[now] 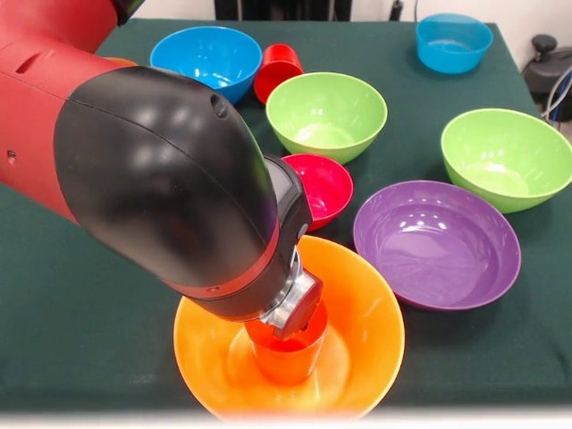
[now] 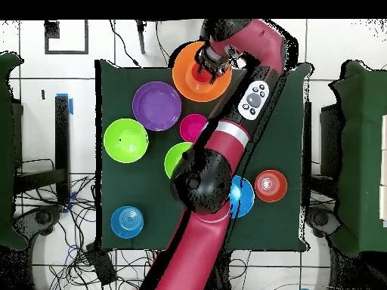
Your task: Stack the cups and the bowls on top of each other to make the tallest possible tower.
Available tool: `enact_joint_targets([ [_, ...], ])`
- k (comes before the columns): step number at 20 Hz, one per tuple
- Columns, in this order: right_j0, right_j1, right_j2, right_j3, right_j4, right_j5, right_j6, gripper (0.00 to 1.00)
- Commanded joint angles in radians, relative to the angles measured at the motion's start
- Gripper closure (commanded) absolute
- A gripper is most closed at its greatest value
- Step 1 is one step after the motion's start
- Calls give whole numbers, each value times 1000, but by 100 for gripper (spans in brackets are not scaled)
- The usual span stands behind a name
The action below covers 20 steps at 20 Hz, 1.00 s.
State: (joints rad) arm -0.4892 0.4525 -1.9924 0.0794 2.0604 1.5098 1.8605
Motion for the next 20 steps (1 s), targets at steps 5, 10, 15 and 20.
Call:
enact_joint_targets([
  [5, 17, -28, -13, -52, -62, -19, -100, 0],
  [10, 23, -23, 0, -49, -68, -18, -91, 0],
  [15, 25, -44, 3, -50, -74, 20, -84, 0],
  [20, 35, -52, 35, -45, -99, 37, -84, 0],
])
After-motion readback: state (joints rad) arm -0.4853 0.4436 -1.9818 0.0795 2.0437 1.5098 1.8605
